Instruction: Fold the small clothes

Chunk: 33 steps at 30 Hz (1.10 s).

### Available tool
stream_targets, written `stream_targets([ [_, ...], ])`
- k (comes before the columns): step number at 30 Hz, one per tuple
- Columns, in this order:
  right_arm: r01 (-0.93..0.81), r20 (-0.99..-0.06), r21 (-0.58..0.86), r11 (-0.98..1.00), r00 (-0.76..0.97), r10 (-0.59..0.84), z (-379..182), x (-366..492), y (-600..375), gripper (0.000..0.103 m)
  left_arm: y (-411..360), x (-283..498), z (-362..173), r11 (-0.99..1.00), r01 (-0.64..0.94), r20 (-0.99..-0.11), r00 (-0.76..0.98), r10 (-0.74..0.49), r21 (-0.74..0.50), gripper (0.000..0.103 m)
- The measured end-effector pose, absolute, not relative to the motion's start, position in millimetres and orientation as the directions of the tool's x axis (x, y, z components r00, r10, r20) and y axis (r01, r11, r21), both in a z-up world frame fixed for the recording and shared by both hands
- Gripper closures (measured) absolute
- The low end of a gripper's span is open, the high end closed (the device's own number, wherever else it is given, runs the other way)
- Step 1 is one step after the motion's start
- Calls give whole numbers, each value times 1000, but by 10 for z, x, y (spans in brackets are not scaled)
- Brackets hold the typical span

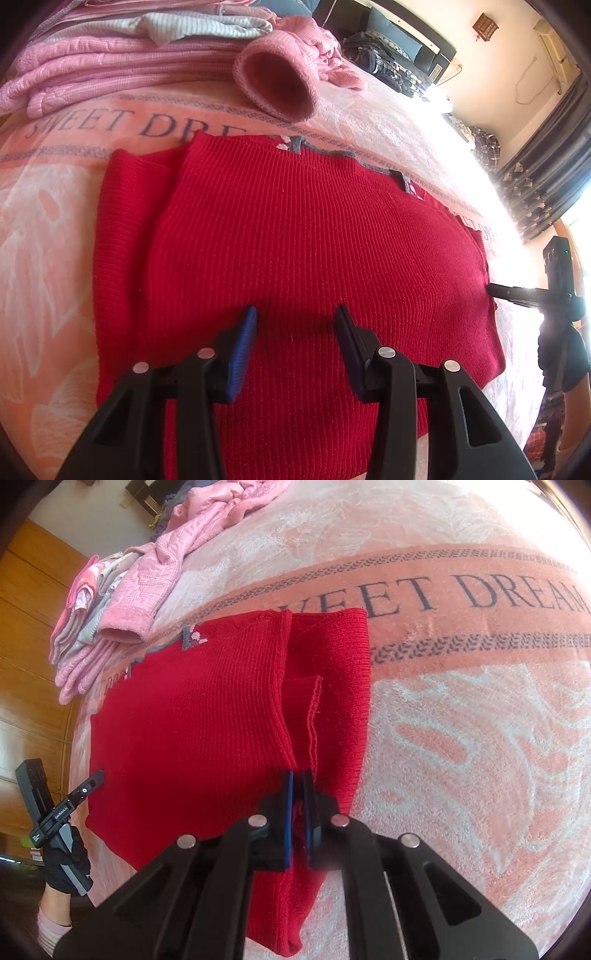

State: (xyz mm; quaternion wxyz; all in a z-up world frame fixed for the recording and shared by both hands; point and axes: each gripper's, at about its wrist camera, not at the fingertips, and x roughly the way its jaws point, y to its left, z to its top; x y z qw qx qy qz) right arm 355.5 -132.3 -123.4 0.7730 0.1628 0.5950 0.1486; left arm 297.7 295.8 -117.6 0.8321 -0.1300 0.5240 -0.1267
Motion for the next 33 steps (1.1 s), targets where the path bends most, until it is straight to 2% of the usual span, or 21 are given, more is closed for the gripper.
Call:
stream_targets([
  [2, -37, -862, 443, 896, 256, 437, -1137, 3511, -1365, 65, 2961, 2968, -1122, 933, 68, -838, 419, -349, -354, 58],
  [5, -49, -859, 445, 894, 258, 442, -1068, 3407, -1467, 50, 2972, 2951, -1021, 927, 77, -822, 441, -361, -366, 55],
  [6, -41, -855, 459, 887, 252, 454, -1090, 3376, -1518, 50, 2973, 2951, -1003, 928, 79, -820, 446, -360, -364, 51],
  [9, -23, -833, 522, 853, 199, 516, -1282, 3313, -1634, 50, 2984, 2963, -1011, 930, 77, -822, 447, -354, -360, 50],
  [15, 1, -714, 688, 725, 177, 677, -1548, 3303, -1707, 50, 3062, 2974, -1147, 924, 47, -828, 428, -362, -379, 50],
  [19, 6, -676, 726, 688, 195, 711, -1613, 3405, -1623, 58, 3041, 2991, -1171, 929, 63, -831, 427, -356, -365, 50],
  [22, -10, -697, 700, 714, 207, 686, -1578, 3473, -1531, 76, 3036, 2996, -1180, 929, 71, -831, 426, -358, -364, 49],
  [23, -9, -704, 693, 721, 206, 680, -1574, 3480, -1513, 79, 3037, 2995, -1180, 929, 75, -830, 426, -359, -363, 49],
  [26, -20, -715, 678, 734, 211, 666, -1590, 3465, -1521, 84, 3041, 2991, -1198, 928, 88, -829, 426, -363, -361, 49],
  [33, -3, -723, 670, 742, 221, 654, -1628, 3450, -1517, 86, 3029, 2994, -1225, 928, 106, -828, 425, -366, -356, 47],
])
